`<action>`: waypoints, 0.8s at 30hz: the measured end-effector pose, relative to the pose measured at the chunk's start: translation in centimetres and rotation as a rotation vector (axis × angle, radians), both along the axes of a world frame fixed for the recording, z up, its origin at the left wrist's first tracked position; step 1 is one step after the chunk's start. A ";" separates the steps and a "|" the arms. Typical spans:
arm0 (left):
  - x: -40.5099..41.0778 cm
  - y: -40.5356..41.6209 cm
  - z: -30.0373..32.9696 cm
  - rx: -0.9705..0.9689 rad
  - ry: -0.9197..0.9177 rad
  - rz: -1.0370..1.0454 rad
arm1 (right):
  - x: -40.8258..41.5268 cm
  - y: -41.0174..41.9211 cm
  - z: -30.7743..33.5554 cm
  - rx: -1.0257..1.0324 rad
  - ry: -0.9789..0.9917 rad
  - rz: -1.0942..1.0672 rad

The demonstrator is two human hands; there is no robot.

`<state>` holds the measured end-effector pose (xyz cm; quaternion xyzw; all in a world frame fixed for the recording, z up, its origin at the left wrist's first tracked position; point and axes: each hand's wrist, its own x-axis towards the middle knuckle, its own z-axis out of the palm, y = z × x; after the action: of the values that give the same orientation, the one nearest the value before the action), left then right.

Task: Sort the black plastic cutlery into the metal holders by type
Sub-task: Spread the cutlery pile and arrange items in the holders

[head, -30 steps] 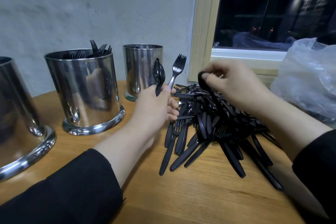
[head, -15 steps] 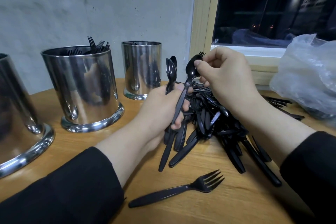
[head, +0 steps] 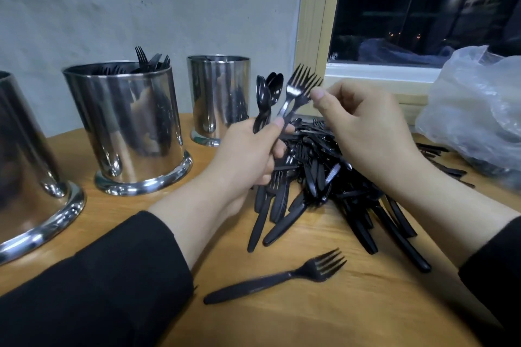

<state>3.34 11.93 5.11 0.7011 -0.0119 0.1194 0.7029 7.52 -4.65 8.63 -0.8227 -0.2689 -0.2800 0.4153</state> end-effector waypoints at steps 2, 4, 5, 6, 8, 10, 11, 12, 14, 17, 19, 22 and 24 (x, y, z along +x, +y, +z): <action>0.0 0.0 0.0 0.020 0.003 0.009 | -2.0 -1.4 -0.6 -0.182 0.041 0.018; 0.0 -0.2 -0.1 0.039 0.000 0.011 | -4.3 -2.9 -1.2 -0.396 0.142 0.063; -0.1 -0.3 0.0 0.040 -0.004 0.012 | -5.5 -3.5 -1.4 -0.498 0.219 0.089; -0.1 -0.4 0.0 0.044 -0.009 0.015 | -6.6 -4.0 -1.5 -0.572 0.299 0.116; -0.3 -0.4 0.1 0.072 -0.017 0.025 | -8.0 -4.8 -1.9 -0.638 0.415 0.156; -0.3 -0.3 0.1 0.113 -0.027 0.036 | -8.6 -5.1 -2.2 -0.689 0.462 0.166; -0.3 -0.1 0.1 0.138 -0.033 0.043 | -8.7 -5.2 -2.4 -0.715 0.470 0.173; -0.2 0.0 0.1 0.162 -0.040 0.051 | -8.7 -5.2 -2.7 -0.732 0.476 0.182; -0.1 0.3 0.2 0.204 -0.057 0.072 | -8.6 -5.0 -3.4 -0.722 0.501 0.211; -0.1 0.8 0.4 0.263 -0.073 0.097 | -8.4 -4.8 -3.9 -0.598 0.520 0.230; -0.1 1.1 0.4 0.273 -0.081 0.097 | -8.3 -4.9 -3.9 -0.486 0.493 0.219; -0.1 1.1 0.5 0.294 -0.078 0.082 | -7.9 -5.1 -3.5 -0.280 0.407 0.204; -0.3 0.8 0.6 0.310 -0.057 0.035 | -7.4 -5.6 -3.2 -0.128 0.310 0.175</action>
<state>3.06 12.71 5.69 0.7977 -0.0381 0.1479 0.5833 0.12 -10.28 5.47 -0.8542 -0.2894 -0.0951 0.4214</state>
